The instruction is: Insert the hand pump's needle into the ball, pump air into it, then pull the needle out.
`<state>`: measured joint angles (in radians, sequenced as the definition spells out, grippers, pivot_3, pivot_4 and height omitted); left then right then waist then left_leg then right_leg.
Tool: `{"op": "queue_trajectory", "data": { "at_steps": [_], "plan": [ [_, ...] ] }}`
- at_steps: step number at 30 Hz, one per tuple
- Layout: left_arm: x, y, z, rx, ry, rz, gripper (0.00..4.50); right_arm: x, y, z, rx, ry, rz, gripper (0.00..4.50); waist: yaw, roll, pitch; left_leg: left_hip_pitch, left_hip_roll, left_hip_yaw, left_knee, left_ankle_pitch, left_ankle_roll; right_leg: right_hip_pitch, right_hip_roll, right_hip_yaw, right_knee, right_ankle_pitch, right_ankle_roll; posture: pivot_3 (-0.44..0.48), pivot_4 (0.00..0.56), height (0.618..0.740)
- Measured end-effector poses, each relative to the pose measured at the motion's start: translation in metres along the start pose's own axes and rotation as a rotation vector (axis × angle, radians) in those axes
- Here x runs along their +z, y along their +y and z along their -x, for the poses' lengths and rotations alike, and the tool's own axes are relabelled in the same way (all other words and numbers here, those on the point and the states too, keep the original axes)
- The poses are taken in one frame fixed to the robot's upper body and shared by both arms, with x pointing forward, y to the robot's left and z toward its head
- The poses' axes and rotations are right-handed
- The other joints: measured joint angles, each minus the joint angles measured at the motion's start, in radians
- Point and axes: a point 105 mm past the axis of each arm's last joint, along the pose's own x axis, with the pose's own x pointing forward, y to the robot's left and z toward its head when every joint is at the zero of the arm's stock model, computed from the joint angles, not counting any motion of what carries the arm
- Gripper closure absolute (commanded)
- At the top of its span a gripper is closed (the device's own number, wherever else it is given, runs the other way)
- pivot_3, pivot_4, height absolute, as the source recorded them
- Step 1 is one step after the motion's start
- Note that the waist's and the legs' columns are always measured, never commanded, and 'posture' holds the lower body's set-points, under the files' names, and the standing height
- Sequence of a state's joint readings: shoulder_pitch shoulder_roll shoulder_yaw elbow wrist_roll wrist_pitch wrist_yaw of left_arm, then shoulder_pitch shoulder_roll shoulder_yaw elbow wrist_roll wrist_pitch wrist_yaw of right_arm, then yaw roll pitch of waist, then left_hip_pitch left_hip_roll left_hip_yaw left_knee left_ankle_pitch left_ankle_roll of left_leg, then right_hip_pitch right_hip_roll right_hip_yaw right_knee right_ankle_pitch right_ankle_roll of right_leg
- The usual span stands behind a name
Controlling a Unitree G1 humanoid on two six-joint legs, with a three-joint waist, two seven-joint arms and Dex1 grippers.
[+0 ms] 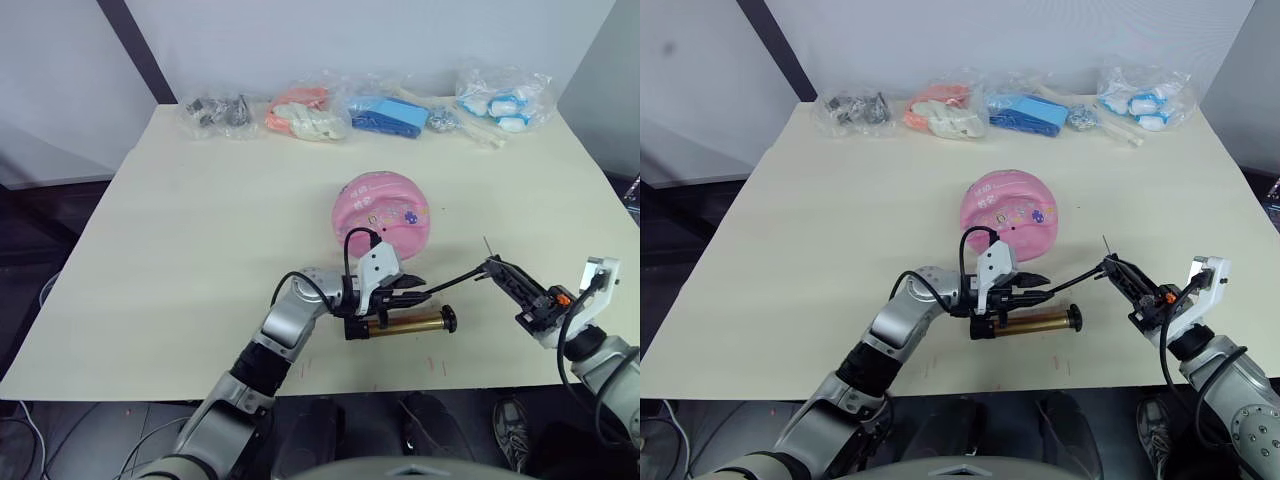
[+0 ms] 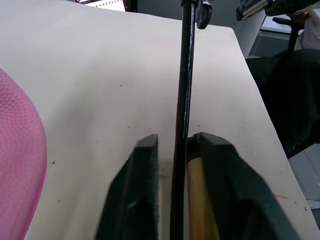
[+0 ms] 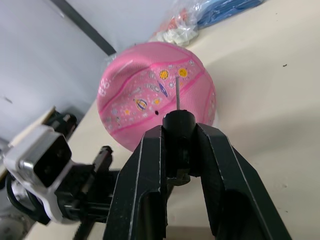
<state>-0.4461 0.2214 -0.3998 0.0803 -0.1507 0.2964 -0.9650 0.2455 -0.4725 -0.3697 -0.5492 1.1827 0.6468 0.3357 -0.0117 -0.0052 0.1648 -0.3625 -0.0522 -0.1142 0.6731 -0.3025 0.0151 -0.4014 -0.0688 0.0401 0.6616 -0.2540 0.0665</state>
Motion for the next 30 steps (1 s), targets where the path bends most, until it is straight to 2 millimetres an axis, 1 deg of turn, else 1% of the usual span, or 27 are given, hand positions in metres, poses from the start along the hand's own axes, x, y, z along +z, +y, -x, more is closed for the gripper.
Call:
{"op": "queue_trajectory", "data": {
  "at_steps": [1,2,3,4,5,10,14,16,18,22,26,29,30],
  "plan": [
    [-0.001,0.001,0.002,0.004,0.004,-0.001,1.87,0.0,0.0,0.0,0.003,0.0,0.006,4.12,0.0,0.0,0.0,0.0,0.0,0.0,0.0,0.0,0.0,0.0,0.0,0.0,0.0,0.0,0.0,0.0,0.15,0.74],
    [-0.001,0.003,0.005,0.008,0.006,-0.001,1.31,0.0,0.0,0.001,0.005,-0.001,0.016,4.12,0.0,0.0,0.0,0.0,0.0,0.0,0.0,0.0,0.0,0.0,0.0,0.0,0.0,0.0,0.0,0.0,0.15,0.74],
    [-0.001,0.004,0.008,0.011,0.005,-0.003,0.9,0.001,0.0,0.001,0.01,-0.003,0.031,4.12,0.0,0.0,0.0,0.0,0.0,0.0,0.0,0.0,0.0,0.0,0.0,0.0,0.0,0.0,0.0,0.0,0.15,0.74],
    [0.001,0.005,0.011,0.014,0.004,-0.013,0.33,0.002,0.001,0.002,0.02,-0.006,0.051,4.12,0.0,0.0,0.0,0.0,0.0,0.0,0.0,0.0,0.0,0.0,0.0,0.0,0.0,0.0,0.0,0.0,0.15,0.74],
    [0.003,0.007,0.015,0.021,-0.002,-0.023,0.05,0.003,0.001,0.003,0.027,-0.005,0.071,4.12,0.0,0.0,0.0,0.0,0.0,0.0,0.0,0.0,0.0,0.0,0.0,0.0,0.0,0.0,0.0,0.0,0.15,0.74],
    [0.018,0.008,0.038,0.033,-0.059,-0.073,0.05,0.005,0.008,0.009,0.092,0.018,0.248,4.12,-0.001,0.0,0.0,0.0,0.0,0.0,0.0,0.0,0.0,0.0,0.0,0.0,-0.001,0.0,0.0,0.0,0.15,0.74],
    [0.031,0.01,0.057,0.056,-0.098,-0.116,0.05,0.004,0.015,0.01,0.163,0.034,0.346,4.12,0.0,0.0,0.0,0.0,0.0,0.0,0.0,0.0,0.0,0.0,0.0,0.0,0.0,0.0,0.0,0.0,0.15,0.74],
    [0.037,0.014,0.068,0.079,-0.106,-0.145,0.05,0.004,0.019,0.01,0.205,0.042,0.39,4.12,0.0,0.0,0.0,0.0,0.0,0.0,0.0,0.0,0.0,0.0,0.0,0.0,0.0,0.0,0.0,0.0,0.15,0.74],
    [0.042,0.018,0.074,0.104,-0.12,-0.153,0.05,0.003,0.022,0.011,0.233,0.053,0.423,4.12,0.0,0.0,0.0,0.0,0.0,0.0,0.0,0.0,0.0,0.0,0.0,0.0,0.0,0.0,0.0,0.0,0.15,0.74],
    [0.063,0.039,0.095,0.207,-0.141,-0.212,0.05,0.001,0.027,0.013,0.296,0.098,0.537,4.12,0.0,-0.001,0.001,0.0,0.0,-0.001,0.0,0.001,-0.001,0.0,0.0,-0.001,-0.001,0.0,0.0,0.0,0.15,0.74],
    [0.076,0.058,0.105,0.287,-0.159,-0.23,0.05,-0.001,0.031,0.012,0.338,0.105,0.585,4.12,0.0,-0.001,0.001,0.0,0.0,0.0,0.0,0.002,-0.004,0.0,0.0,-0.001,-0.001,0.0,0.0,0.0,0.15,0.74],
    [0.08,0.071,0.108,0.32,-0.156,-0.223,0.05,-0.001,0.032,0.01,0.364,0.116,0.616,4.12,0.0,-0.002,0.001,0.0,0.0,0.0,0.0,0.002,-0.004,0.0,0.0,-0.001,-0.001,0.0,0.0,0.0,0.15,0.74],
    [0.08,0.073,0.109,0.323,-0.156,-0.221,0.05,-0.001,0.033,0.01,0.367,0.117,0.622,4.12,0.0,-0.002,0.001,0.0,0.0,0.0,0.0,0.002,-0.004,0.0,0.0,-0.001,-0.001,0.0,0.0,0.0,0.15,0.74]
  ]
}}
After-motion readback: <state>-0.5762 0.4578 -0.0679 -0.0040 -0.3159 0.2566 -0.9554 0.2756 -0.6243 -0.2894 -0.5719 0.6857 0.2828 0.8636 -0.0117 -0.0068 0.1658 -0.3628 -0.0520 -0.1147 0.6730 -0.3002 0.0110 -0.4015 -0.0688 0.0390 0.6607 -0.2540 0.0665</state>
